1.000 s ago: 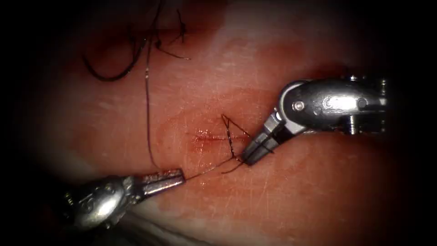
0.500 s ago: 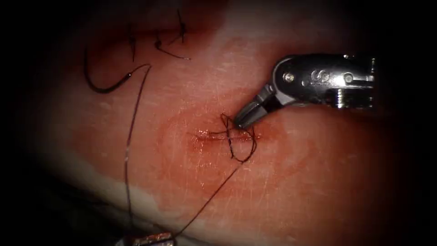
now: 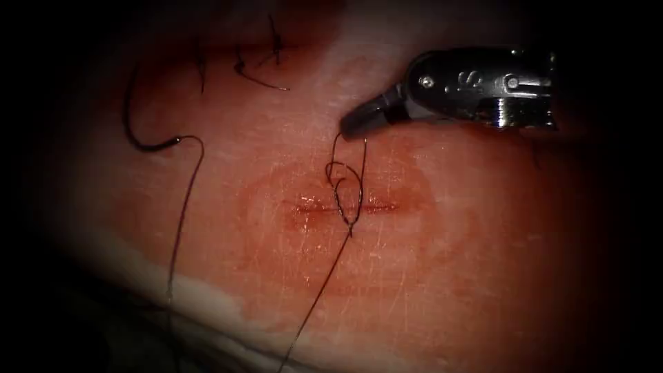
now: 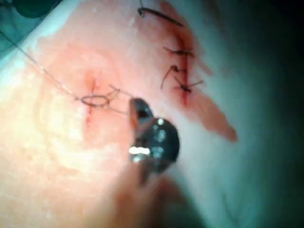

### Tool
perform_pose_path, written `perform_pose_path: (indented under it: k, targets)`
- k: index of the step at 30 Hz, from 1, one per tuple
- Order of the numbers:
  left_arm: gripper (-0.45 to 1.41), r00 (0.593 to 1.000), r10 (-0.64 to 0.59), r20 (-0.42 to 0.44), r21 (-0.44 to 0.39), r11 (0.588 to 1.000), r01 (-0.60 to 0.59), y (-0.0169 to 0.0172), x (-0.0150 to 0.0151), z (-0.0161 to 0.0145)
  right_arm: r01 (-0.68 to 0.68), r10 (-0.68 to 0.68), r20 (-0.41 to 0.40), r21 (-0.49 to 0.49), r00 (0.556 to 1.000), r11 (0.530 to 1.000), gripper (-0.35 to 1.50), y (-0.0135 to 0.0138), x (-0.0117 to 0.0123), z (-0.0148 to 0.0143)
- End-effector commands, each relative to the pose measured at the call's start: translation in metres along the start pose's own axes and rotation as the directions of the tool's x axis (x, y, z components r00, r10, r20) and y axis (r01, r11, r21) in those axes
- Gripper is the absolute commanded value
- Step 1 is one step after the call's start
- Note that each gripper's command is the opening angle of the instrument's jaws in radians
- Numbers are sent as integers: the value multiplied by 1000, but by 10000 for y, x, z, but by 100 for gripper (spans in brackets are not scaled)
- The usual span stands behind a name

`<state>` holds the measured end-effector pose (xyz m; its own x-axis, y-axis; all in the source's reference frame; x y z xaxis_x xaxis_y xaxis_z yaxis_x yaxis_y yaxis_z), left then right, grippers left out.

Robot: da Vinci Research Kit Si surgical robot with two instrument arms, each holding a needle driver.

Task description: Wound Closure

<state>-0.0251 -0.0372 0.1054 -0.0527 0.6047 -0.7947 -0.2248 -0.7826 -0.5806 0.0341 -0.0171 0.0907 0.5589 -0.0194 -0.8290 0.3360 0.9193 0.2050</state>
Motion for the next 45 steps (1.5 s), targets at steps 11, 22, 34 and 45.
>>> perform_pose_path:
  k: [11, 22, 34, 45]
  targets:
    - [-45, 1000, -22, 6, -30, 999, 22, 51, -20, 2, -41, 42, 17, -66, 999, 997, -35, 16, -3, 11]
    - [-45, 1000, -20, 9, -48, 999, 21, 77, -17, 3, -71, 73, 15, -112, 997, 991, -35, 19, -4, 14]
    - [-45, 999, -31, 24, -108, 994, 34, 127, -31, 12, -79, 83, 21, -141, 996, 987, -35, 26, -5, 14]
    - [-45, 999, -36, 36, -128, 991, 41, 141, -46, 27, -22, 38, 77, -202, 996, 979, -35, 30, -10, 9]
